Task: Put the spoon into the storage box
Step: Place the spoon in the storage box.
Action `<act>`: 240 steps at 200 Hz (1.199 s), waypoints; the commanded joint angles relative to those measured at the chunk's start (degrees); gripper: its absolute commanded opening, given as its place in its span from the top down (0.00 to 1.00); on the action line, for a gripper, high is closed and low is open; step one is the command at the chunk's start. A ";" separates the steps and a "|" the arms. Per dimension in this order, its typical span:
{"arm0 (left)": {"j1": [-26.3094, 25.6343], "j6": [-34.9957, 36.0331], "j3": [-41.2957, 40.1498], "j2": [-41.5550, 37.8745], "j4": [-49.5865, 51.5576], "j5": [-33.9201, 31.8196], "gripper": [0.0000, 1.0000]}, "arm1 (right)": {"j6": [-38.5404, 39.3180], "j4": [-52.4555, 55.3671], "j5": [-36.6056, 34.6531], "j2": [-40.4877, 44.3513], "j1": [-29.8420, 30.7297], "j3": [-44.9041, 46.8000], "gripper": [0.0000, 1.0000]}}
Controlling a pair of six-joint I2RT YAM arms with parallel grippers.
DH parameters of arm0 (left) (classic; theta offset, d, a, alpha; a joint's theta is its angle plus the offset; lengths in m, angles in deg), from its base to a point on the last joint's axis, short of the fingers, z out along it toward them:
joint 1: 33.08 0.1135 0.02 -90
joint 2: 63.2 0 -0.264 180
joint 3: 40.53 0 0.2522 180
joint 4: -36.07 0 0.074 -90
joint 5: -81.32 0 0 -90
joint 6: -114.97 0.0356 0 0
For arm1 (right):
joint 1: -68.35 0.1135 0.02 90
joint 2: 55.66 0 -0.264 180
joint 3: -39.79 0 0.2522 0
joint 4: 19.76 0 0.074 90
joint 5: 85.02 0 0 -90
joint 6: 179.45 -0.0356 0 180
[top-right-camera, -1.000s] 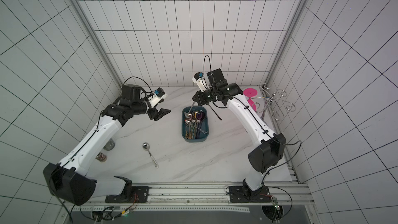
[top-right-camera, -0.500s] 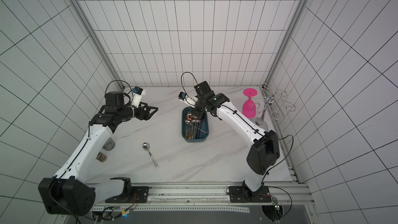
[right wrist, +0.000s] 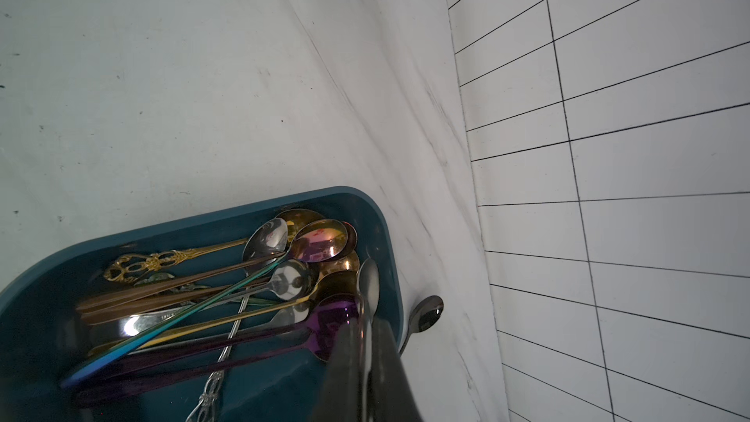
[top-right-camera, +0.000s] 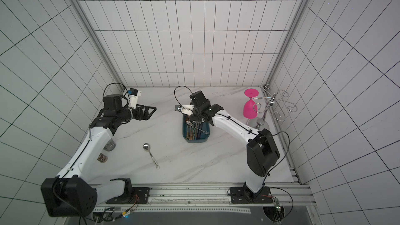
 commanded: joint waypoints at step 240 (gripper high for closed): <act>1.39 -0.40 -2.05 -0.64 -2.49 -0.37 0.01 | -25.12 13.96 6.15 7.35 -3.07 -1.15 0.15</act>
